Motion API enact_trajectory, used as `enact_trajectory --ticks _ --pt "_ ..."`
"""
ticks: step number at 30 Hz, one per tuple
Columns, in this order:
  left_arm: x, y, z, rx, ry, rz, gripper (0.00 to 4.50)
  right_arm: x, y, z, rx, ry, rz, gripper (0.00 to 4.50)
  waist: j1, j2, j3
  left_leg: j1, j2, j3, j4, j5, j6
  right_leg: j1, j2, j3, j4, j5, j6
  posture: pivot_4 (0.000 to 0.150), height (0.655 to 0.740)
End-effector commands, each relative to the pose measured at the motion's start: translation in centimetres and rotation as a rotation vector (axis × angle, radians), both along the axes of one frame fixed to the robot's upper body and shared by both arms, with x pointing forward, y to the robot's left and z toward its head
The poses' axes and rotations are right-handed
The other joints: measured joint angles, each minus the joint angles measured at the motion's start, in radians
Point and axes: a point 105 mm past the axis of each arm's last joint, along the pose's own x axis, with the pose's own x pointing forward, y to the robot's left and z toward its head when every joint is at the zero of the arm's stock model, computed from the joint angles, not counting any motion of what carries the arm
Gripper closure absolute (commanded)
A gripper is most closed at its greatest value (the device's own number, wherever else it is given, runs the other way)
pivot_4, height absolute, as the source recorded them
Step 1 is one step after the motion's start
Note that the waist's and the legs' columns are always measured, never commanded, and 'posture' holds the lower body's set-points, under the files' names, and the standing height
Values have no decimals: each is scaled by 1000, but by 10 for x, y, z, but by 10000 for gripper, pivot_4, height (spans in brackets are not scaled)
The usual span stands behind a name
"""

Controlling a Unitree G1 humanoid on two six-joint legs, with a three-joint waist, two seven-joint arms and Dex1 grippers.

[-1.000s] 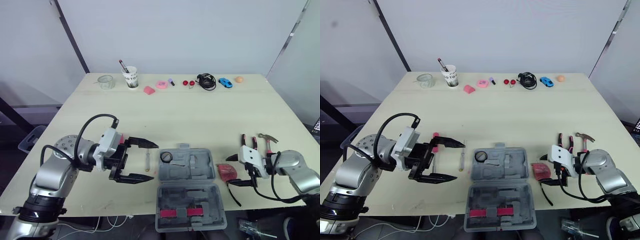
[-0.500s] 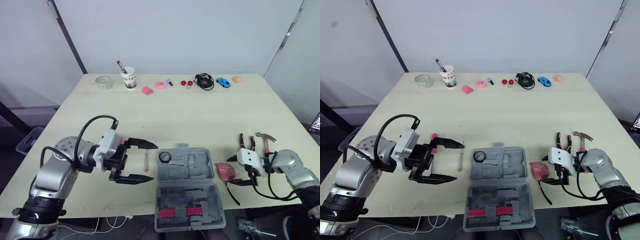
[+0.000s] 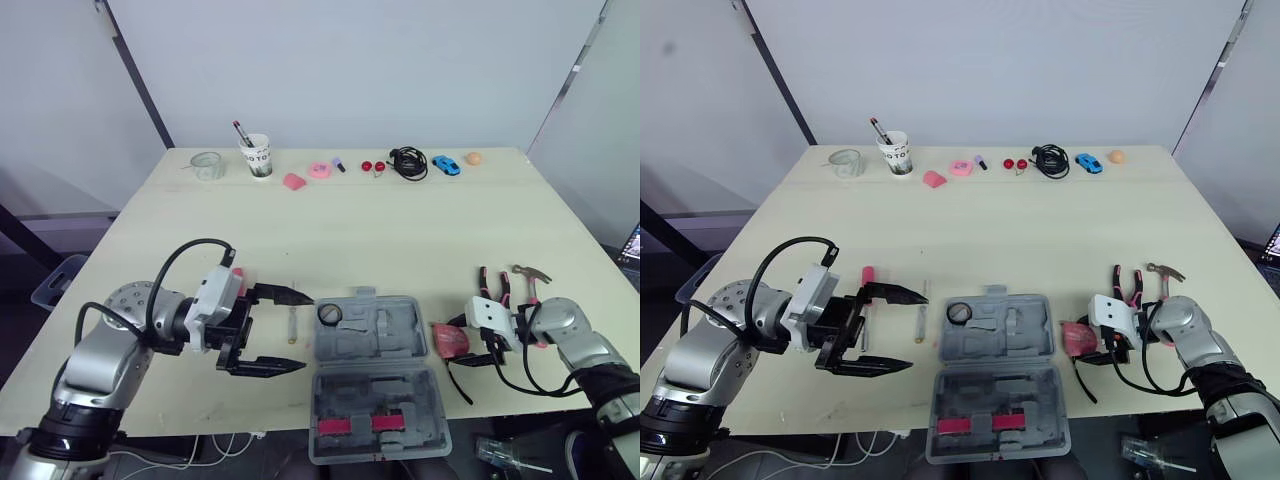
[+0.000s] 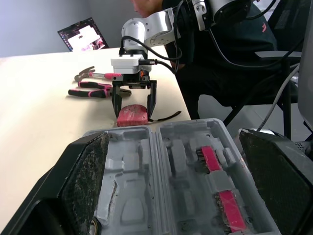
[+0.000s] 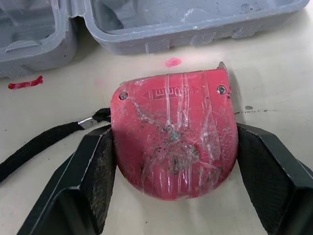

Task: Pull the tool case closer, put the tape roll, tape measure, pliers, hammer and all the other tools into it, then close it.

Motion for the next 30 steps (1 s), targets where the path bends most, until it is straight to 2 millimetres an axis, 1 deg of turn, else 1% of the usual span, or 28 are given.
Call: enact_trajectory --ticks 1,4,8,12,14,17,20,24,27,30 --pt "-2 -1 10 -14 -50 -4 0 -1 -10 3 -2 10 -48 14119 1 0 0 0 0 0 0 0 0 0 0 0 0 0 0 1500 7400" --pt "-1 -2 9 -28 -47 2 0 2 -17 10 -27 -20 -85 14120 5 0 0 0 0 0 0 0 0 0 0 0 0 0 0 1500 7400" --pt "1 -1 8 -37 -48 16 0 -3 -24 25 -70 -35 -78 14120 9 1 1 0 0 0 0 0 0 0 -1 0 0 0 0 1500 7400" --pt "1 -2 6 -42 -46 21 0 -5 -28 39 -129 -36 -100 14120 4 2 1 0 0 0 0 0 0 0 0 0 0 0 0 1500 7400" --pt "2 -3 5 -49 -47 28 0 -3 -27 48 -173 -39 -125 14120 1 2 1 0 0 0 0 0 0 0 0 0 0 0 0 1500 7400" --pt "4 -3 6 -66 -49 50 0 -4 -17 65 -223 -35 -127 14120 1 2 1 0 0 0 0 0 0 0 0 0 0 0 0 1500 7400" --pt "5 -1 5 -73 -51 74 0 -7 1 78 -262 -35 -106 14120 0 3 1 0 0 -1 0 0 0 -1 0 1 0 0 0 1500 7400" --pt "7 1 4 -74 -60 100 0 0 33 100 -235 -99 -80 14120 0 3 1 0 0 -2 0 0 0 -1 0 0 0 0 0 1500 7400" --pt "6 4 3 -77 -61 135 0 0 53 104 -309 -110 -25 14120 1 3 1 -1 0 -2 0 0 0 -1 0 0 0 0 0 1500 7400" --pt "7 8 4 -79 -70 164 0 9 68 99 -370 -136 1 14120 2 2 1 -1 0 -3 0 0 0 -1 0 0 0 0 0 1500 7400"
